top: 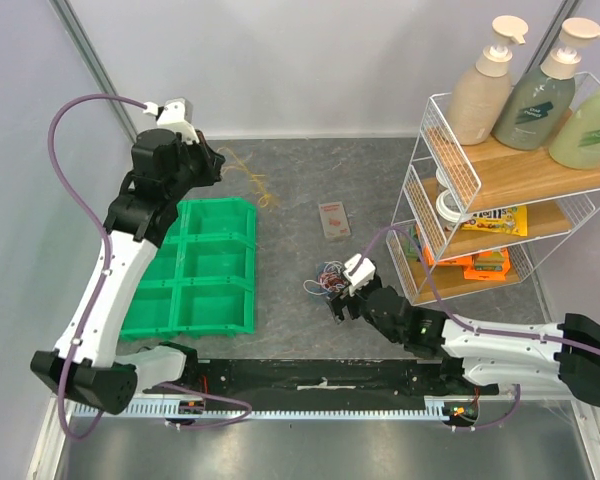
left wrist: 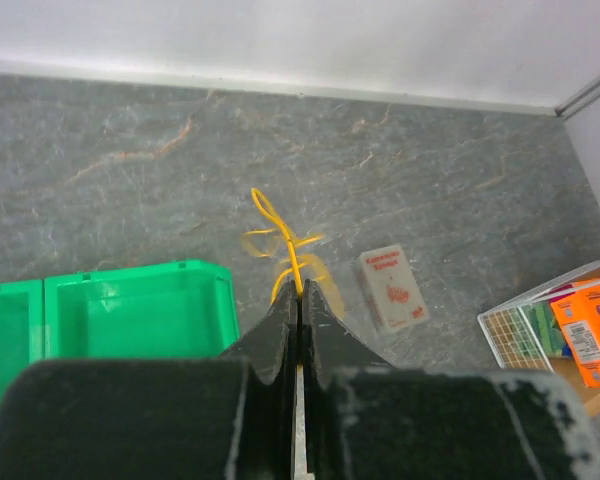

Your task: Untangle the cables

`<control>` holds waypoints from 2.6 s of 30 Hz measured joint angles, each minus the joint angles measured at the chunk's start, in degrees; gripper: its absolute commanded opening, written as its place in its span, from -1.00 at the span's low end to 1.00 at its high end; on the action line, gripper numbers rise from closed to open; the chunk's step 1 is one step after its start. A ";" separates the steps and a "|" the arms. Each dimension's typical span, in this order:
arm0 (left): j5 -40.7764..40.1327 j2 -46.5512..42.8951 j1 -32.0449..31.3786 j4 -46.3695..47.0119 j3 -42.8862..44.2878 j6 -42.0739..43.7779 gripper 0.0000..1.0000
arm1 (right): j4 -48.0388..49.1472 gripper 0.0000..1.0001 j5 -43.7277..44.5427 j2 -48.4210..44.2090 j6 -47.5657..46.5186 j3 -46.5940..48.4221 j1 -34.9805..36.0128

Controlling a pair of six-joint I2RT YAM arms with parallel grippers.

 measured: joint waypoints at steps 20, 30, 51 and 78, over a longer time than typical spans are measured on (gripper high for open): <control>8.39 4.59 9.38 8.41 -9.62 -3.45 -0.97 | 2.05 0.75 -0.90 -7.17 -0.85 -3.72 -0.26; 8.37 7.65 10.64 9.18 -5.77 -3.43 -0.97 | 2.32 0.75 -0.92 -7.08 -0.85 -3.96 -0.31; 0.31 4.68 12.57 12.57 -22.86 -3.52 -0.97 | 2.36 0.75 -1.81 -6.67 -0.85 -3.96 -0.31; 4.81 5.66 14.05 8.57 -22.18 -13.66 0.31 | 2.29 0.76 -1.25 -3.39 -0.61 -3.96 -0.63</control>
